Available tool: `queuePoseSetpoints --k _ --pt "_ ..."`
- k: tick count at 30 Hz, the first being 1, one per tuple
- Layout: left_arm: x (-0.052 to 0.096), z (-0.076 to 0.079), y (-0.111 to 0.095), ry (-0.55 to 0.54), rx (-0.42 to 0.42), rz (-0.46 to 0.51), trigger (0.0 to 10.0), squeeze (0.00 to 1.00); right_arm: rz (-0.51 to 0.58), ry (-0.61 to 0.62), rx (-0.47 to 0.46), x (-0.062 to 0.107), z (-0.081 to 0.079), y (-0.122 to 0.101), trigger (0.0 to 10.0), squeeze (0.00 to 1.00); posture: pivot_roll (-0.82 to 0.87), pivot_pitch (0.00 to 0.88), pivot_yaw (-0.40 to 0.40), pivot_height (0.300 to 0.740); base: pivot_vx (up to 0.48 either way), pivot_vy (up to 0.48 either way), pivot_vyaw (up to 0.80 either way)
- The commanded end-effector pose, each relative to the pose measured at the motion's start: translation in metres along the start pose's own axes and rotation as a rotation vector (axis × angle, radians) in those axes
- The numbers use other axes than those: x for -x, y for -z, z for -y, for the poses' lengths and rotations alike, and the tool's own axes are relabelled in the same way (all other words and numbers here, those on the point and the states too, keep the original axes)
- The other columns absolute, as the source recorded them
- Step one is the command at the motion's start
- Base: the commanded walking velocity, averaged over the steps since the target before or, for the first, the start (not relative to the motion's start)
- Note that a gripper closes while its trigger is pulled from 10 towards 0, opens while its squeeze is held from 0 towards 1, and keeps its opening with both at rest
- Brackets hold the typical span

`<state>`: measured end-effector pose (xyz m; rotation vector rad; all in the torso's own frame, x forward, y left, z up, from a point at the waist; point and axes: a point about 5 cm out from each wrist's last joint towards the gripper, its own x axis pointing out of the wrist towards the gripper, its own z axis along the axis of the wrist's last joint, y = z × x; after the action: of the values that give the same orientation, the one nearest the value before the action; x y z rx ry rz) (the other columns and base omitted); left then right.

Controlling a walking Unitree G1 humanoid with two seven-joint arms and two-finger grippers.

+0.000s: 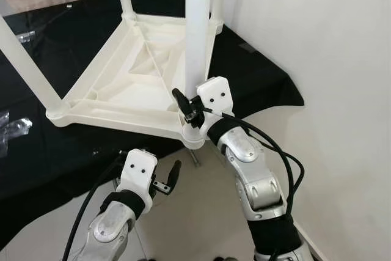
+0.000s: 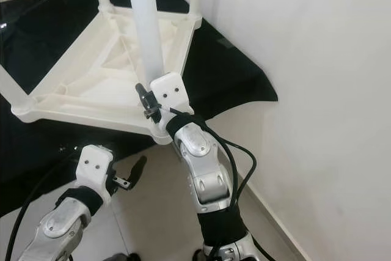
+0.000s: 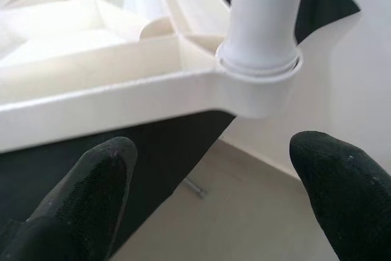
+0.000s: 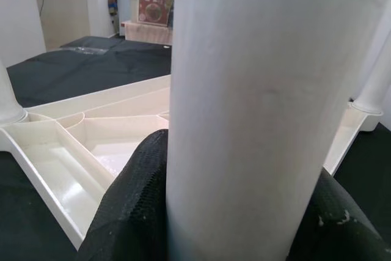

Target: Building children table

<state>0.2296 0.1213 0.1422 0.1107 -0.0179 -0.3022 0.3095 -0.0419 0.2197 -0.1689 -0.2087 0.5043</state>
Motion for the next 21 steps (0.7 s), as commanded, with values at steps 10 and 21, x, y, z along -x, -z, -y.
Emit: queuePoseSetpoints --k 10,21 --pt "0.01 0.005 0.003 0.002 0.021 -0.01 10.0 0.0 0.026 -0.369 -0.209 -0.019 0.034 -0.002 10.0 1.0 0.01 0.183 -0.062 0.74 0.0 0.0 0.0" --pt "0.029 0.012 -0.002 0.009 0.031 -0.02 10.0 0.0 0.078 -0.697 -0.087 -0.031 0.058 -0.026 10.0 0.0 0.04 0.254 -0.06 0.74 0.0 0.0 0.0"
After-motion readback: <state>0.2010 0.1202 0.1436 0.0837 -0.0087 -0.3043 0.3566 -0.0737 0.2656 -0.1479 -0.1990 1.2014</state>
